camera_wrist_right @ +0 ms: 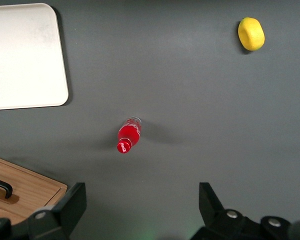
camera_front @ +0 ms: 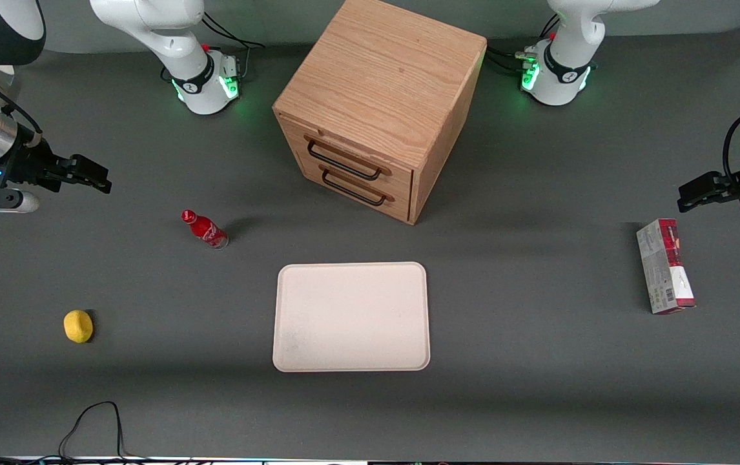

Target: Open upper drawer

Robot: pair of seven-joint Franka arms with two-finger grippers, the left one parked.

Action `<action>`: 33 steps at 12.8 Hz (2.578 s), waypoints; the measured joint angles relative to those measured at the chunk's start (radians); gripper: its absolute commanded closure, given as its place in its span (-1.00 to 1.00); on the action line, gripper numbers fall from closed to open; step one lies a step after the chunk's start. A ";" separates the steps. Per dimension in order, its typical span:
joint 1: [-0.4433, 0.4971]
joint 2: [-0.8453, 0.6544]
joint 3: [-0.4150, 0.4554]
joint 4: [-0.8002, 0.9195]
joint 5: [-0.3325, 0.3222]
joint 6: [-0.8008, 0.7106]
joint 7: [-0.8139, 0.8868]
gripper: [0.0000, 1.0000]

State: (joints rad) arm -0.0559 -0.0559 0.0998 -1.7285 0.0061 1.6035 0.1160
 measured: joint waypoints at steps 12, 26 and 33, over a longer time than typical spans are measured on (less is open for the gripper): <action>0.025 0.279 0.453 0.278 -0.013 0.007 0.103 -1.00; 0.034 0.489 0.729 0.118 -0.004 0.204 -0.100 -1.00; 0.027 0.488 0.694 0.051 0.001 0.280 -0.239 -1.00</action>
State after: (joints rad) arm -0.0287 0.4325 0.7934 -1.6772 0.0070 1.8836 -0.1226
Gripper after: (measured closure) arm 0.000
